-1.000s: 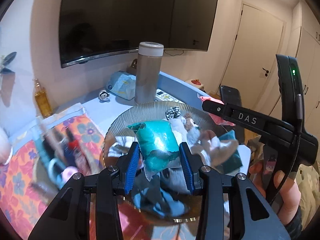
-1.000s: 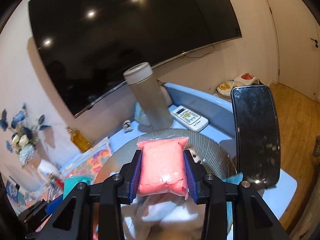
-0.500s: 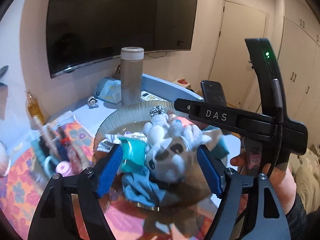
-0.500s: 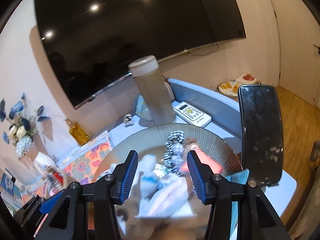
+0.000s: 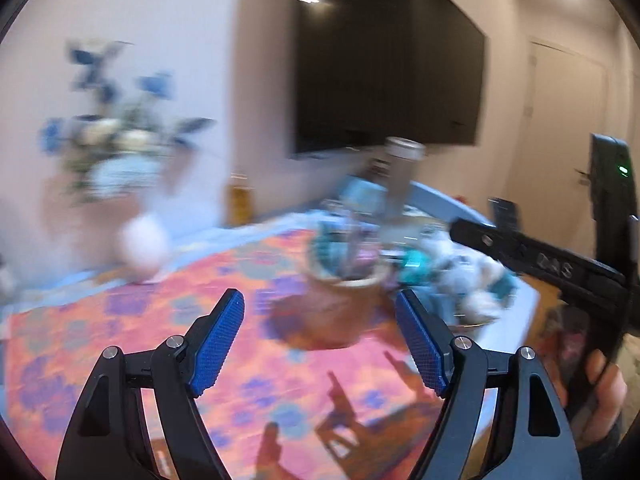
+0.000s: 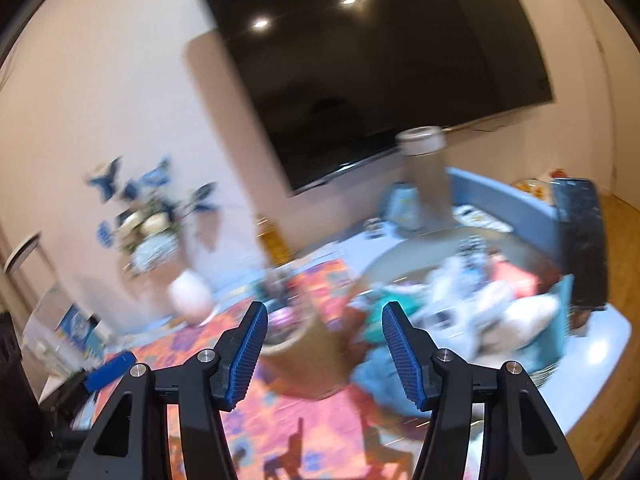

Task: Organize soft objects

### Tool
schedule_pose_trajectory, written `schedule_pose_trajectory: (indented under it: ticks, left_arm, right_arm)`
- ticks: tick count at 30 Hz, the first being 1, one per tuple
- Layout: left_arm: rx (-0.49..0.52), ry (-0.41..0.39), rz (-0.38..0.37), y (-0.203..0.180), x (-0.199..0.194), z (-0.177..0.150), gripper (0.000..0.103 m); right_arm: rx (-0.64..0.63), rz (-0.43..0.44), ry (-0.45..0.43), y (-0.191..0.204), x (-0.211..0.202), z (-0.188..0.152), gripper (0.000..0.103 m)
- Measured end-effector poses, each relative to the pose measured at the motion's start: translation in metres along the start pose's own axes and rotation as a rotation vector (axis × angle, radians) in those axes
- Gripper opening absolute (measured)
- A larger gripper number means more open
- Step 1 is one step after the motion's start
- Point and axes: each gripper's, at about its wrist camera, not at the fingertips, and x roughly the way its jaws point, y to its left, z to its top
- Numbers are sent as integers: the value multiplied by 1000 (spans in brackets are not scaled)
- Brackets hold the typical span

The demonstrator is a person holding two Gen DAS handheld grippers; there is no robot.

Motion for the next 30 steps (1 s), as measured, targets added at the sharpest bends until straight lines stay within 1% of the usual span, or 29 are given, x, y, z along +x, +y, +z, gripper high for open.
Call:
schedule_pose_trajectory:
  ticks: [3, 4, 5, 7, 8, 9, 11, 12, 13, 14, 15, 16, 17, 18, 19, 21, 22, 23, 24, 25, 28, 30]
  left_arm:
    - [-30, -23, 104, 29, -25, -6, 77]
    - [-47, -33, 125, 39, -32, -9, 77]
    - [-62, -39, 146, 47, -35, -11, 77]
    - [-98, -43, 209, 68, -43, -20, 77]
    - [-110, -41, 244, 77, -45, -25, 78]
    - [-122, -39, 298, 89, -47, -33, 78]
    - [-123, -60, 368, 106, -51, -46, 78]
    - [-116, -73, 419, 116, -48, -56, 78]
    - [-115, -75, 443, 121, -47, -61, 78]
    - [-115, -76, 473, 129, -40, -69, 78]
    - [-117, -75, 488, 136, -32, -78, 81]
    - [-127, -70, 490, 143, -22, -88, 83]
    - [-141, -68, 488, 148, -14, -96, 83]
    - [-161, -57, 482, 154, -3, -107, 83]
    - [-179, -35, 465, 159, 7, -116, 83]
    - [-198, 1, 438, 162, 19, -130, 83]
    - [-205, 9, 432, 163, 24, -135, 83]
    - [-209, 33, 431, 164, 28, -137, 83]
    - [-212, 40, 426, 165, 30, -135, 83]
    - [-213, 31, 429, 164, 29, -136, 84]
    - [-225, 46, 448, 163, 31, -138, 92]
    - [-235, 47, 464, 164, 30, -140, 93]
  right_arm:
    - [-67, 50, 26, 44, 4, -13, 60]
    - [-92, 71, 34, 59, 5, -19, 61]
    - [-127, 95, 42, 78, 8, -25, 63]
    - [-189, 125, 48, 107, 13, -39, 64]
    - [-222, 136, 54, 122, 18, -47, 64]
    - [-245, 143, 57, 132, 22, -54, 64]
    - [-287, 151, 51, 153, 33, -70, 67]
    - [-304, 154, 32, 161, 39, -78, 69]
    - [-326, 145, -9, 168, 45, -87, 76]
    - [-350, 114, -65, 173, 51, -98, 80]
    - [-364, 81, -106, 175, 57, -106, 80]
    - [-374, 45, -139, 176, 66, -113, 80]
    - [-375, 13, -151, 175, 78, -123, 80]
    - [-367, -11, -146, 174, 88, -128, 80]
    - [-360, -28, -120, 174, 101, -134, 80]
    - [-370, -22, -2, 176, 123, -138, 80]
    - [-389, 8, 16, 179, 125, -137, 80]
    - [-401, 27, 1, 180, 122, -137, 83]
    - [-419, 36, -21, 182, 119, -138, 88]
    - [-424, 27, -23, 183, 120, -140, 98]
    - [-428, 16, -4, 181, 124, -144, 99]
    - [-418, 22, 15, 178, 127, -144, 99]
